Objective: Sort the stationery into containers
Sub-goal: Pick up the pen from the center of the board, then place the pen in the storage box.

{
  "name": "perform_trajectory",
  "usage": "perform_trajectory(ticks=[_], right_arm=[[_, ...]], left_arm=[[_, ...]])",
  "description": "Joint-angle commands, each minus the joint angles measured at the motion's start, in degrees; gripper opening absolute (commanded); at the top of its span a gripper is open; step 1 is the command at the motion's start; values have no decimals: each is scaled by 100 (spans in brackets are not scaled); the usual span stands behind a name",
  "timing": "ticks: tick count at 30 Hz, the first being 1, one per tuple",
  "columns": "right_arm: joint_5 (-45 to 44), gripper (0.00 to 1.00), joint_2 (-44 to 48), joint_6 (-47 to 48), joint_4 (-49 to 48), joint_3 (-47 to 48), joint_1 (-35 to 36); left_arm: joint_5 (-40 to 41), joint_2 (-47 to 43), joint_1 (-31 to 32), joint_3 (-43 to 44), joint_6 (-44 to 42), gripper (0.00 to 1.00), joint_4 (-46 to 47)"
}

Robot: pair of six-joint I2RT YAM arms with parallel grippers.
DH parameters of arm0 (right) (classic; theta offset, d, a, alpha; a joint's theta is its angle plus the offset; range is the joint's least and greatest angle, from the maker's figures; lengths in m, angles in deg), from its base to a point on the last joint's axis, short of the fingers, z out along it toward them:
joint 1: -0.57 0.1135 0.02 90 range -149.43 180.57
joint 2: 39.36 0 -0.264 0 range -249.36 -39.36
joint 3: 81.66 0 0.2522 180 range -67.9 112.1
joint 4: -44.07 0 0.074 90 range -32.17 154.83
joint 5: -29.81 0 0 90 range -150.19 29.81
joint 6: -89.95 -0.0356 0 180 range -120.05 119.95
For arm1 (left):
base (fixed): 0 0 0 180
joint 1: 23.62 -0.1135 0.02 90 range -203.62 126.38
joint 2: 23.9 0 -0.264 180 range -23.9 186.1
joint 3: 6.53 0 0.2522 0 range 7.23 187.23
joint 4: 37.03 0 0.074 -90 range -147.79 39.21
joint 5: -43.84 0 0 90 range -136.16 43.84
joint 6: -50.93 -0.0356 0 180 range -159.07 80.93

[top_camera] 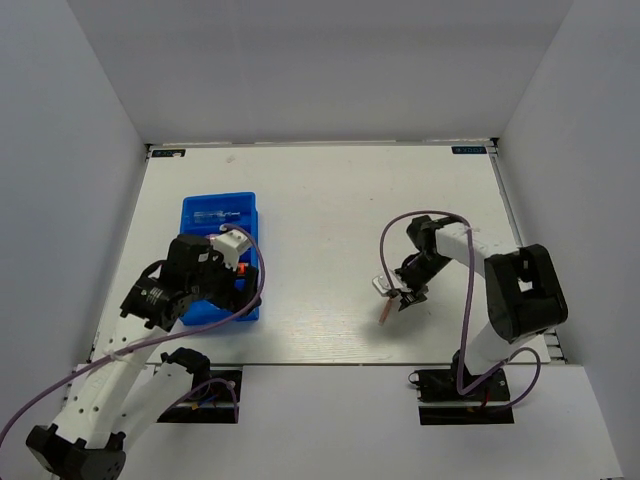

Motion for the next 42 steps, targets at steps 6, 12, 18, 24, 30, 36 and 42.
perform_trajectory(ticks=[6, 12, 18, 24, 30, 36, 42], right_arm=[[-781, 49, -445, 691, -422, 192, 540], [-1229, 37, -525, 384, -1230, -316, 848], [-1730, 4, -331, -46, -2593, -1108, 1094], [-1732, 0, -305, -1091, -2042, -332, 1305], [-897, 0, -506, -3390, -872, 1890, 1988], [-351, 0, -972, -5107, -923, 3565, 2886], [-439, 0, -1367, -6181, -1898, 4261, 3467]], left_arm=[[-128, -268, 37, 220, 251, 100, -271], [-102, -549, 37, 334, 420, 100, -254], [-137, -655, 37, 404, 578, 100, -263], [-251, -734, 37, 457, 719, 100, -210], [47, -997, 37, 501, 1044, 100, 176], [521, -1235, 37, 597, 1299, 100, 405], [1506, -1437, 37, 721, 1422, 100, 624]])
